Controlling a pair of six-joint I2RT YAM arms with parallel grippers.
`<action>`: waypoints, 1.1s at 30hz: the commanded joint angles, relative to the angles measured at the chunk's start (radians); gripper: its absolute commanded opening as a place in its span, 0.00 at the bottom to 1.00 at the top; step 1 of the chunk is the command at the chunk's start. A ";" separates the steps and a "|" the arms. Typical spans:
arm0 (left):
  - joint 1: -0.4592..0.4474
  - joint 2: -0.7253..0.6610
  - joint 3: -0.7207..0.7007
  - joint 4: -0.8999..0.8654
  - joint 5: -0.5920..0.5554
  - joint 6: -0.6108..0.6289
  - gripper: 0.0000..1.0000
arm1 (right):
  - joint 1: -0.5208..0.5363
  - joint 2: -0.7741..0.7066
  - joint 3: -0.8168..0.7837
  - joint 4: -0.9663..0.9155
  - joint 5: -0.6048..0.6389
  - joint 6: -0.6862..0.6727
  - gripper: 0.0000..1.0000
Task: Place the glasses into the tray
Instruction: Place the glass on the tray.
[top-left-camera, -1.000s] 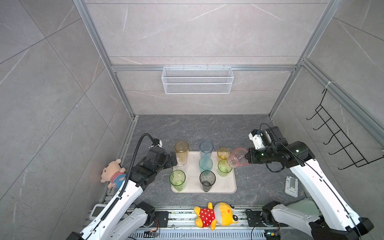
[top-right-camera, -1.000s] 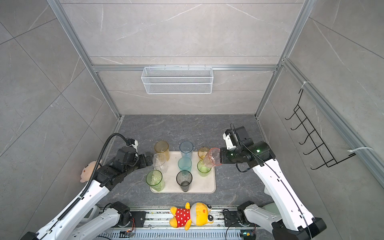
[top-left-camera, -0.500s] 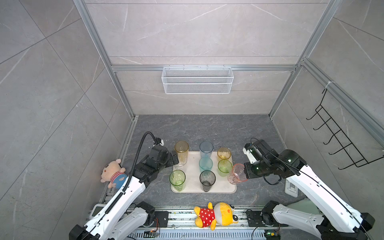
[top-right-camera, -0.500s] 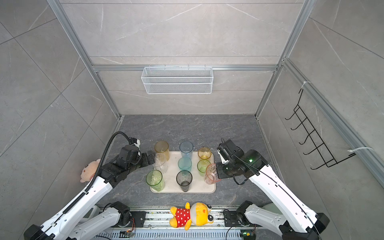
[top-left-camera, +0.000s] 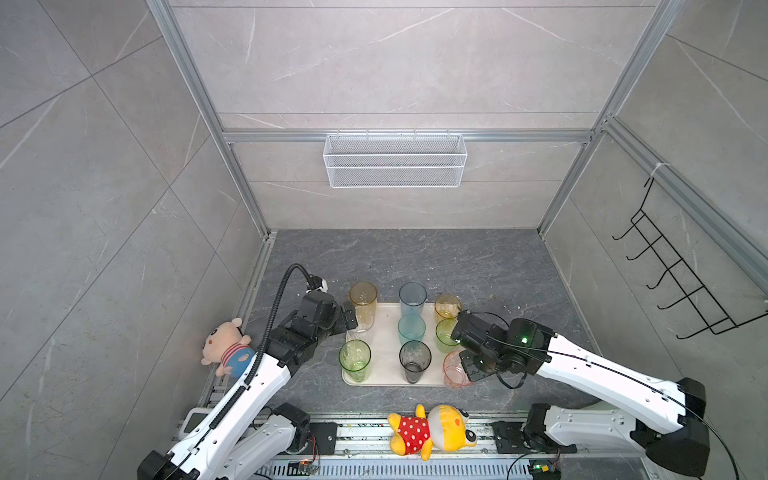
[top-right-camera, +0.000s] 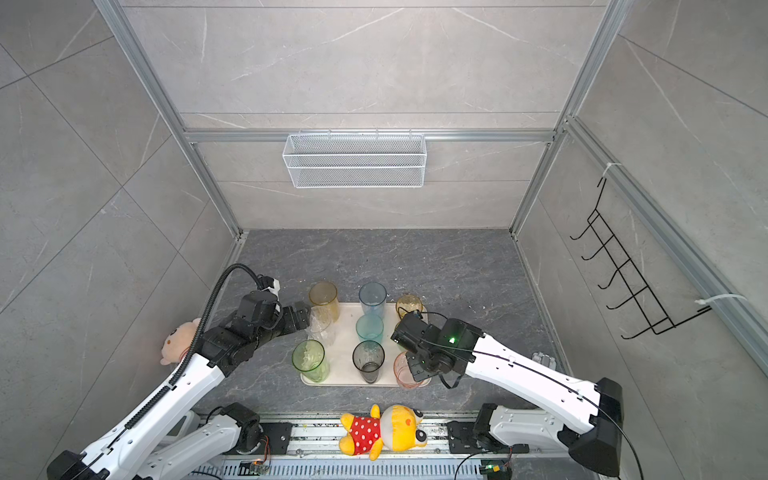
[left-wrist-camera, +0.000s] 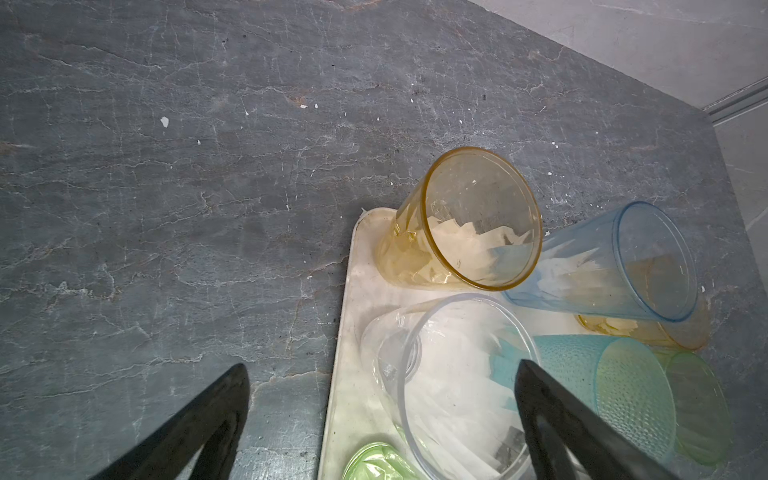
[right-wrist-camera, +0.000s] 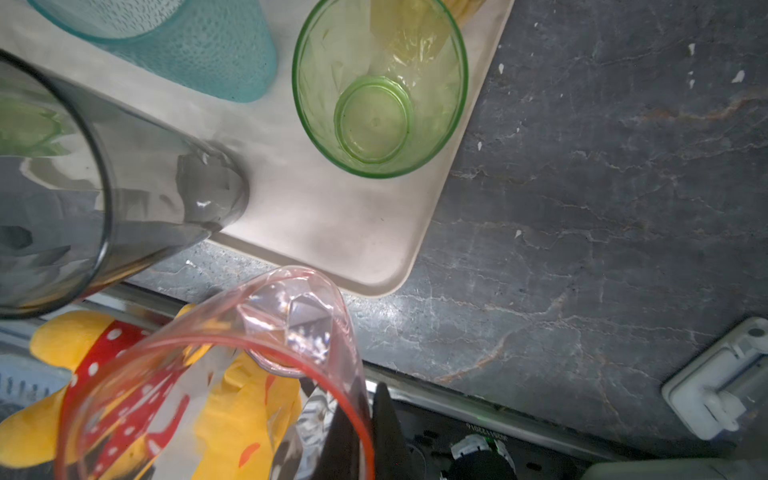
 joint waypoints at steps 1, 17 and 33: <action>0.005 -0.021 -0.006 0.017 0.011 -0.015 1.00 | 0.020 0.031 -0.043 0.058 0.059 0.049 0.00; 0.004 -0.030 -0.022 0.012 0.008 -0.018 1.00 | 0.023 0.115 -0.135 0.191 0.108 0.072 0.00; 0.004 -0.012 -0.016 0.010 0.013 -0.017 1.00 | 0.008 0.142 -0.206 0.253 0.138 0.091 0.00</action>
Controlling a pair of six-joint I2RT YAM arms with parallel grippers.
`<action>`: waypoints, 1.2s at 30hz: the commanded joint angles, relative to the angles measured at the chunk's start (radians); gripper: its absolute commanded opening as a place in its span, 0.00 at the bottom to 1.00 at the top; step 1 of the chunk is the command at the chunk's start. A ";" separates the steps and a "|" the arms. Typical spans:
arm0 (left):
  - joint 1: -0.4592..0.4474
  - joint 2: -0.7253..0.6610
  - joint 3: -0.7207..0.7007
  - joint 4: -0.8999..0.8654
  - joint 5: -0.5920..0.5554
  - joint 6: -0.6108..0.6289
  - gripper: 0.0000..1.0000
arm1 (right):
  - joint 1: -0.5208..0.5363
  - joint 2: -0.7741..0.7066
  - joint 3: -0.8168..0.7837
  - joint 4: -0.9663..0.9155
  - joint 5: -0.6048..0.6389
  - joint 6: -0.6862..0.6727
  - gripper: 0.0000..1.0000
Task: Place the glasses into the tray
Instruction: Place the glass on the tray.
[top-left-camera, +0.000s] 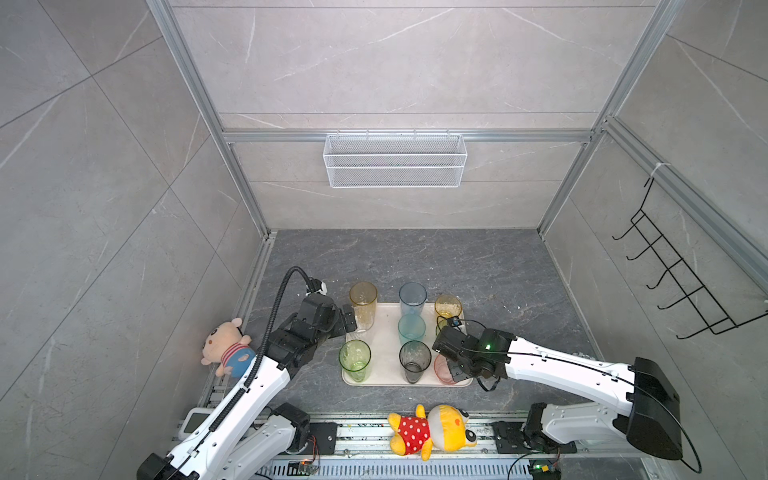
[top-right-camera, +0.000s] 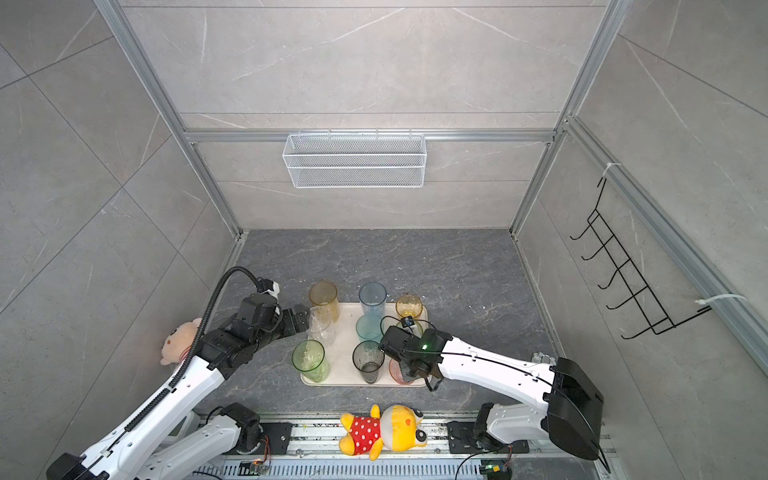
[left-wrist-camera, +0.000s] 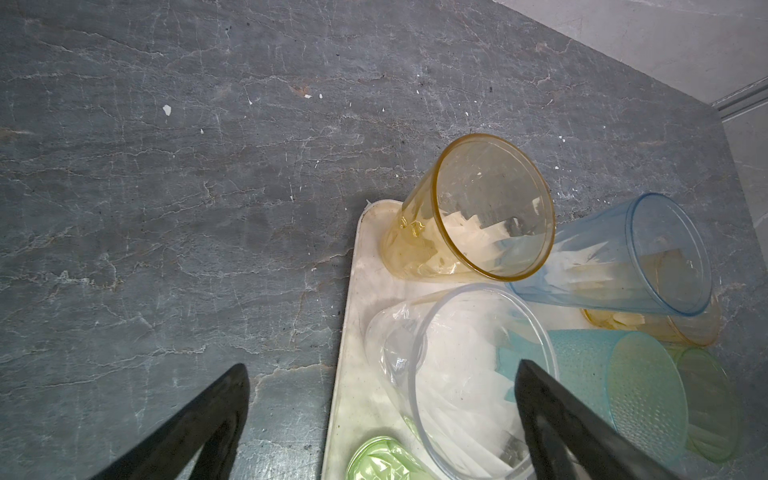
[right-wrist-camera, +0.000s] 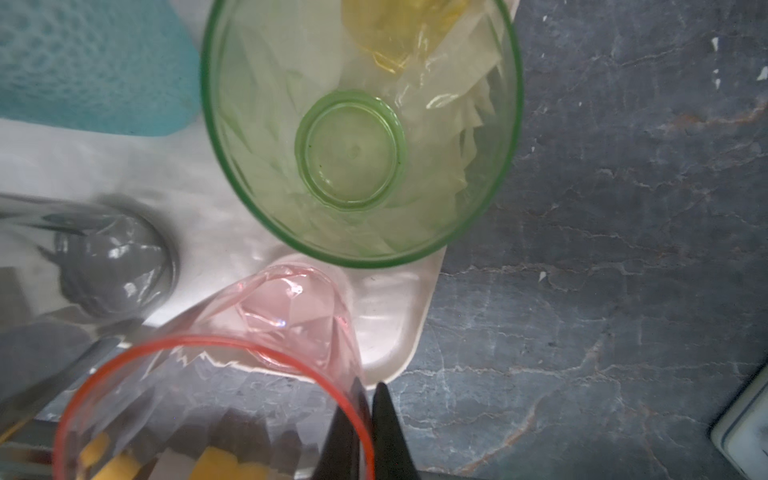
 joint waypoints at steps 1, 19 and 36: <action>0.004 0.000 0.006 0.013 0.013 -0.011 1.00 | -0.008 0.012 -0.022 -0.012 0.020 0.021 0.00; 0.005 0.004 0.009 0.010 0.011 -0.014 1.00 | -0.041 0.014 -0.026 -0.018 -0.008 0.027 0.20; 0.005 0.001 0.090 -0.033 -0.091 0.064 1.00 | -0.071 -0.039 0.258 -0.174 0.201 -0.033 0.61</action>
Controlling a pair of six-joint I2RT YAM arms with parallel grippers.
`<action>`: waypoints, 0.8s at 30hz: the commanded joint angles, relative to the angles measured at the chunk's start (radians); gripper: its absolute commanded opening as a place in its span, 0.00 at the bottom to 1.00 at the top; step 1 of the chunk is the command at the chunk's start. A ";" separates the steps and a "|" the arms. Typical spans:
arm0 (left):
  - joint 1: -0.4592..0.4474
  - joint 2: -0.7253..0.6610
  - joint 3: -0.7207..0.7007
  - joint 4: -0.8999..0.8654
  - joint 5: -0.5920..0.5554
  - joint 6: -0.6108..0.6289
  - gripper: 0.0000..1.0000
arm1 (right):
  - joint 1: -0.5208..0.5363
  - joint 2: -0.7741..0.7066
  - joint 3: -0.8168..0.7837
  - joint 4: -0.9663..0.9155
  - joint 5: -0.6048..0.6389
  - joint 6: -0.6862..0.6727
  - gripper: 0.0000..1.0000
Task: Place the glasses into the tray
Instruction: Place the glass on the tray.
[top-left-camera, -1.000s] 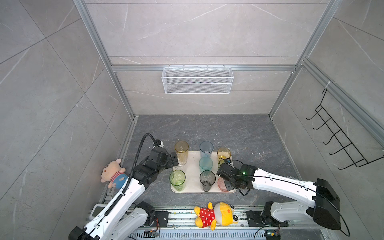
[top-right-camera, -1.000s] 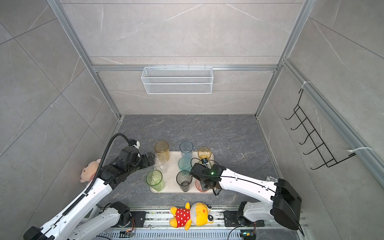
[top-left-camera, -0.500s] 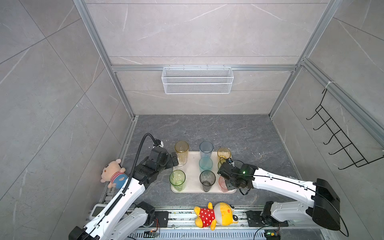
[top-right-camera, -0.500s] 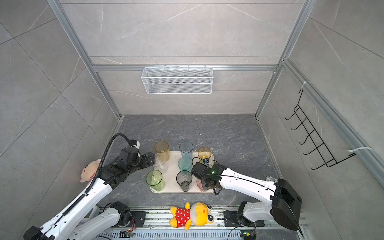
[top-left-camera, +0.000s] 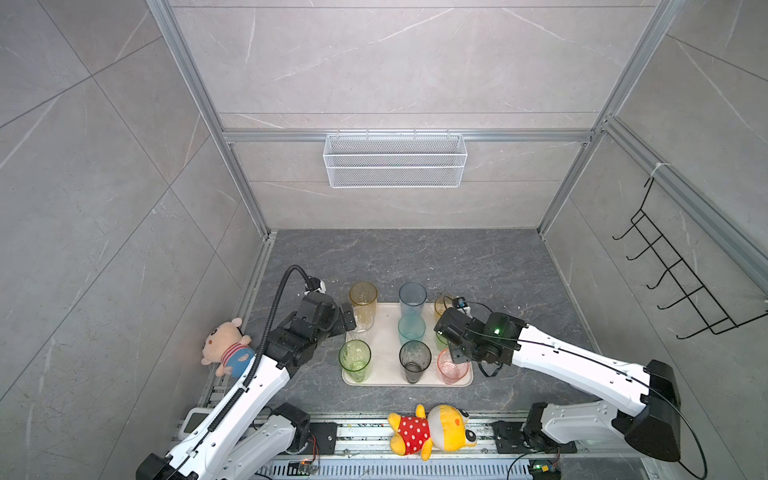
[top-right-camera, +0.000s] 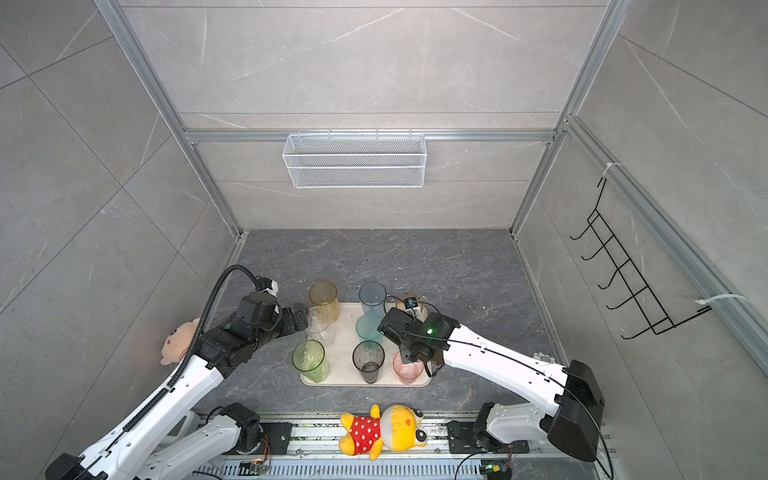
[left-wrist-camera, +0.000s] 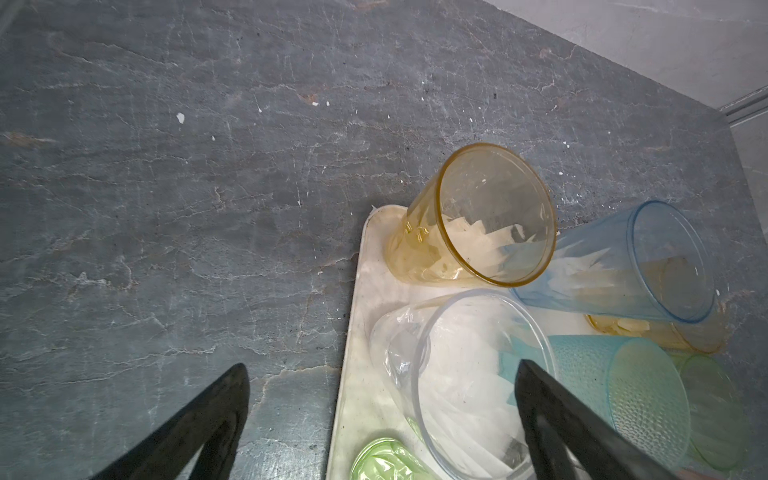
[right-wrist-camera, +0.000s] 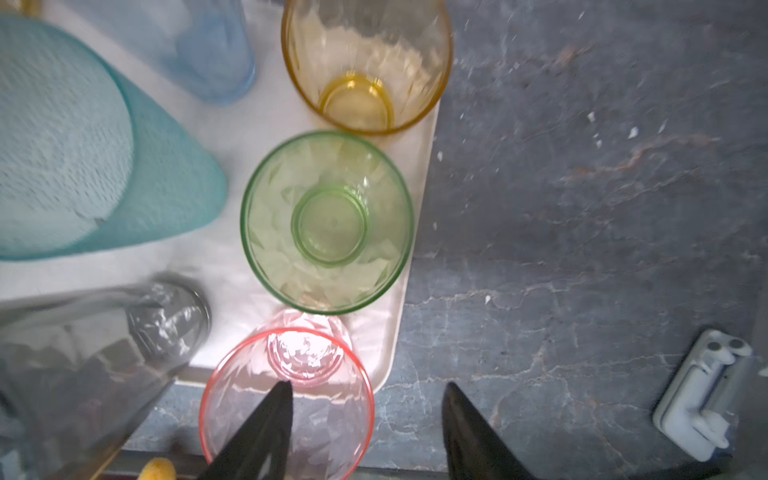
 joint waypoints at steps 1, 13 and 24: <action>0.005 0.000 0.070 -0.009 -0.080 0.060 1.00 | -0.026 -0.040 0.064 -0.043 0.135 -0.051 0.63; 0.085 0.031 0.072 0.181 -0.319 0.306 1.00 | -0.312 -0.038 -0.023 0.437 0.392 -0.335 0.99; 0.318 0.091 -0.269 0.768 -0.357 0.441 1.00 | -0.659 0.109 -0.168 0.879 0.345 -0.394 1.00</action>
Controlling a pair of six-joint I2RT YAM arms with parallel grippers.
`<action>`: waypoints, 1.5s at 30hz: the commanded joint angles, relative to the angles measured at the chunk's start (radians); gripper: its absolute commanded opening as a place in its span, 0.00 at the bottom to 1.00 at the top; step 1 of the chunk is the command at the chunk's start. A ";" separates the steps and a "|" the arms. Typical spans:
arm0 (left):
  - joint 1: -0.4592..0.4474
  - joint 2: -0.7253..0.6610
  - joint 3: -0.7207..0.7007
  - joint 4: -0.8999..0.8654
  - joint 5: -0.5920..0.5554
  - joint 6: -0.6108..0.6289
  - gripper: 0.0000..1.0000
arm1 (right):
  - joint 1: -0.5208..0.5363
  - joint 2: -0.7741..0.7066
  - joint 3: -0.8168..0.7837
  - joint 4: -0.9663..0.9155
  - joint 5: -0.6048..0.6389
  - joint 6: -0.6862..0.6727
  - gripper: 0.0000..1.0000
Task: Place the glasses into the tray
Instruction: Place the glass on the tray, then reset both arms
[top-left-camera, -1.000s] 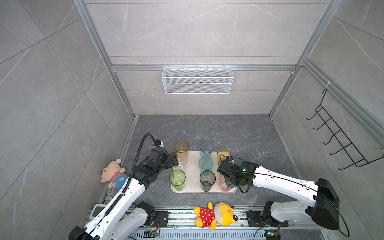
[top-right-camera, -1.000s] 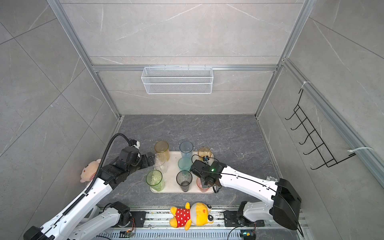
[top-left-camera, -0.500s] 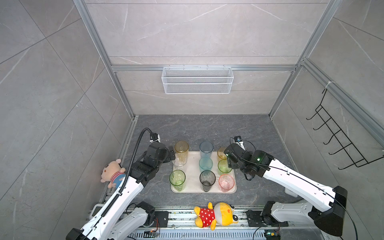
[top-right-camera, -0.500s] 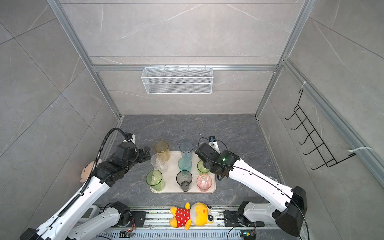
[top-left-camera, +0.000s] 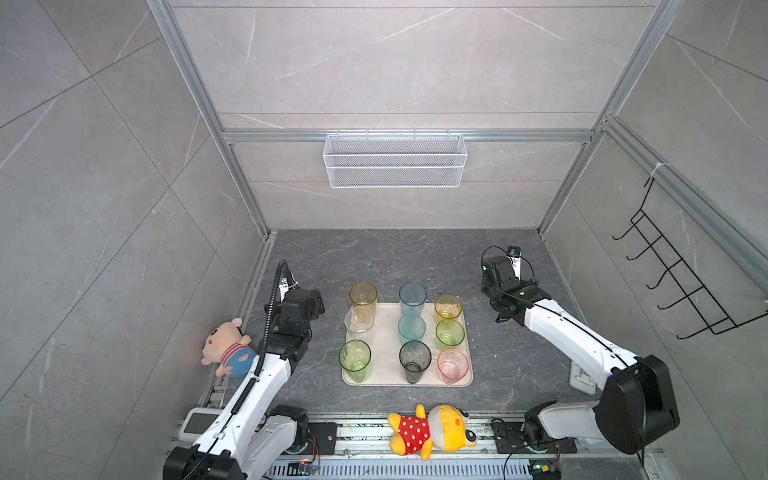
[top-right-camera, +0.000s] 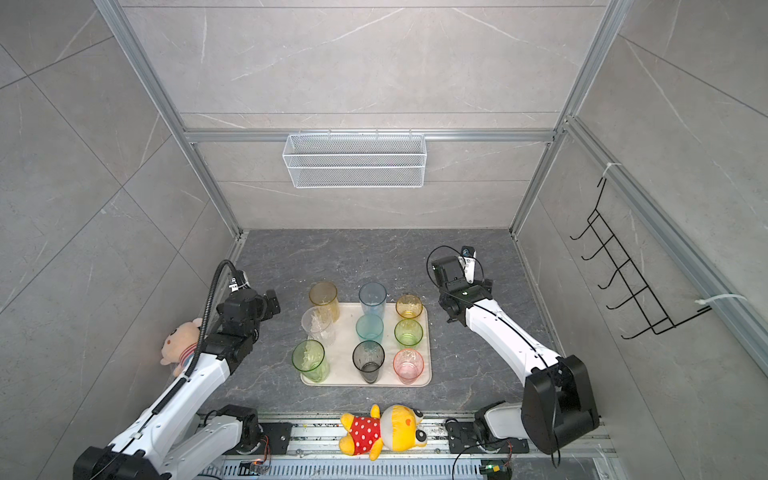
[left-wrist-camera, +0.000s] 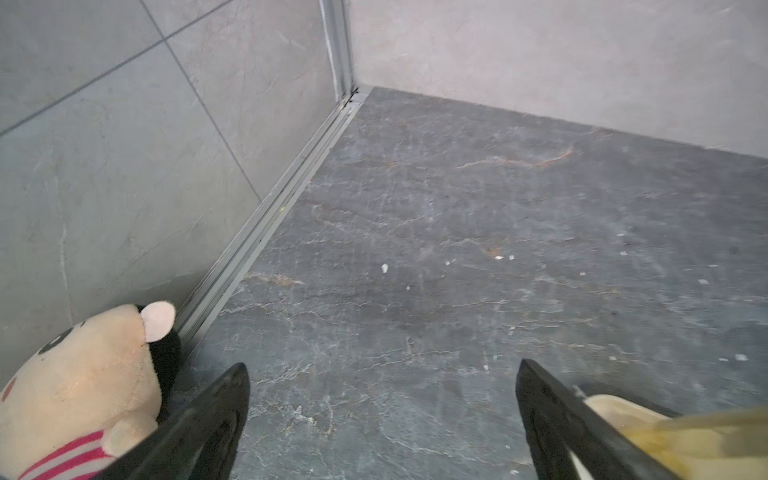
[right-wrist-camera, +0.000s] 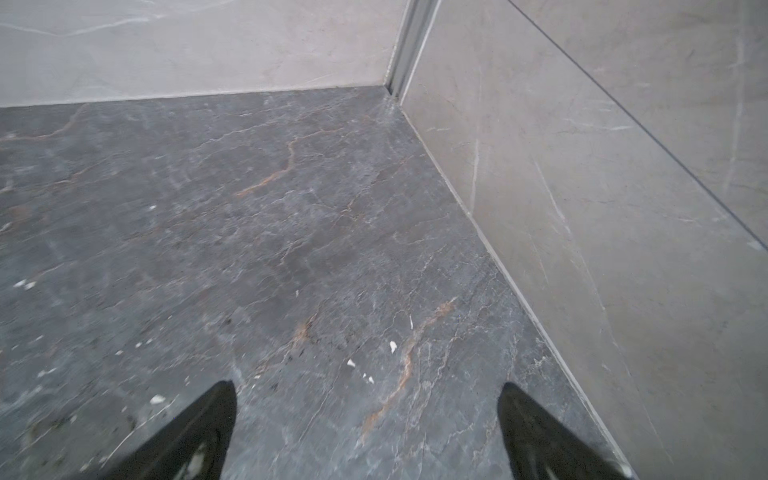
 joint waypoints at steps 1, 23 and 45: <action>0.049 0.051 -0.071 0.311 -0.055 0.100 1.00 | -0.054 0.022 -0.083 0.245 -0.018 -0.047 1.00; 0.232 0.478 -0.161 0.760 0.216 0.128 0.99 | -0.200 0.082 -0.343 0.659 -0.137 -0.161 1.00; 0.232 0.539 -0.266 1.009 0.324 0.173 1.00 | -0.102 0.146 -0.435 0.908 -0.067 -0.283 1.00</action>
